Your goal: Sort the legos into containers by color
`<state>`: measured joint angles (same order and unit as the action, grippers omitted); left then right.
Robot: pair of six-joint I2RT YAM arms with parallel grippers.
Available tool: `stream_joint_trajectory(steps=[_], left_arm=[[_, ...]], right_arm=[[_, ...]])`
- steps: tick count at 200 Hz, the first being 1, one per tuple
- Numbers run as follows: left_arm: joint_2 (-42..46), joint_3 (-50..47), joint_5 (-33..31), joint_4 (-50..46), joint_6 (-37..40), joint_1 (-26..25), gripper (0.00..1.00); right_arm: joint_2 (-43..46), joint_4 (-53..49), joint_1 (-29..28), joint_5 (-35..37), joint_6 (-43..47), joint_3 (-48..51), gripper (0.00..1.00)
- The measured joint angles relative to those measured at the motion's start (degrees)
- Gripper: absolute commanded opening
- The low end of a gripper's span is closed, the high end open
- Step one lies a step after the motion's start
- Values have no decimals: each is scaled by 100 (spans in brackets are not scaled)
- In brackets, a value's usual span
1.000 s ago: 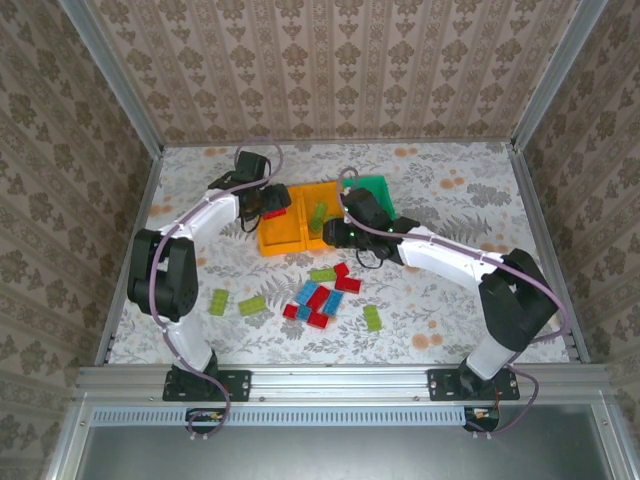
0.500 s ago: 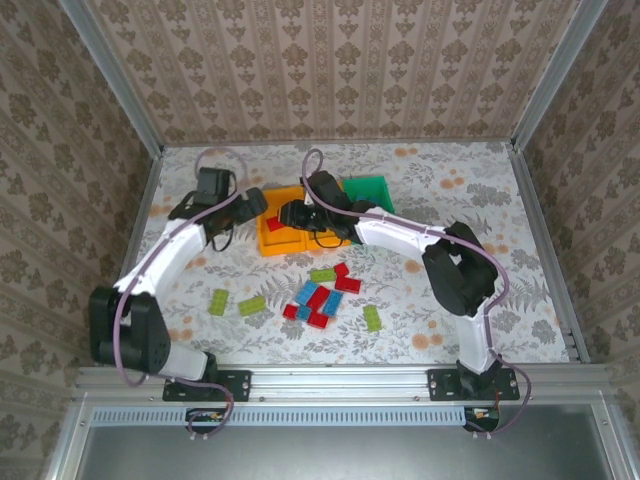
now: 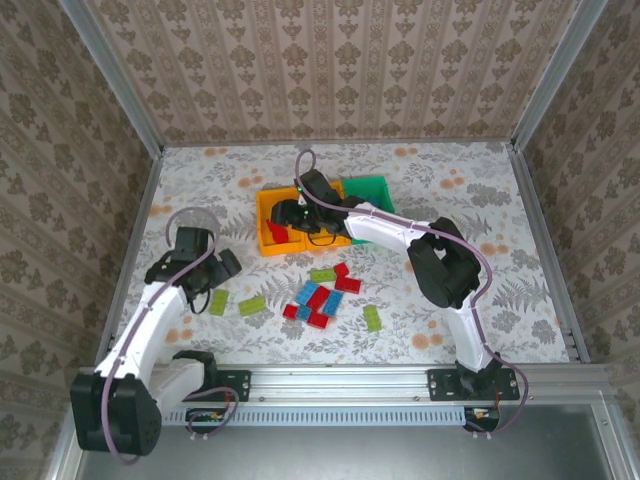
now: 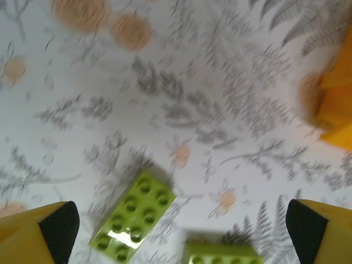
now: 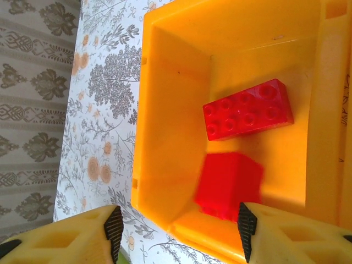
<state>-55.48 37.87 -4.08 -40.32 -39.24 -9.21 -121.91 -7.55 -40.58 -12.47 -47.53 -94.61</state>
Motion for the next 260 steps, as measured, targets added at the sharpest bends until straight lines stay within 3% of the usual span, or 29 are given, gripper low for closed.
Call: stream_joint_trajectory(steps=[60,145,183,211,260], left_arm=[[673,-778,-96,-590,-369,-369,97],[-59,-896,-177,-68,-433,-393,89],[-330,-927,-177,195,-439,-350,75],[-330,-1051,-177,328,-450,-267,68],[-535,-1058,-120,485,-402,-258,67]], right_arm=[[146,-20,-24,-2,-4,105,76],[1189,-205,2,221,271,922,77],[1709,-260,57,472,343,1445,79],[2253,-302,251,629,341,1904,79],[3029,-302,691,894,341,2339,80]])
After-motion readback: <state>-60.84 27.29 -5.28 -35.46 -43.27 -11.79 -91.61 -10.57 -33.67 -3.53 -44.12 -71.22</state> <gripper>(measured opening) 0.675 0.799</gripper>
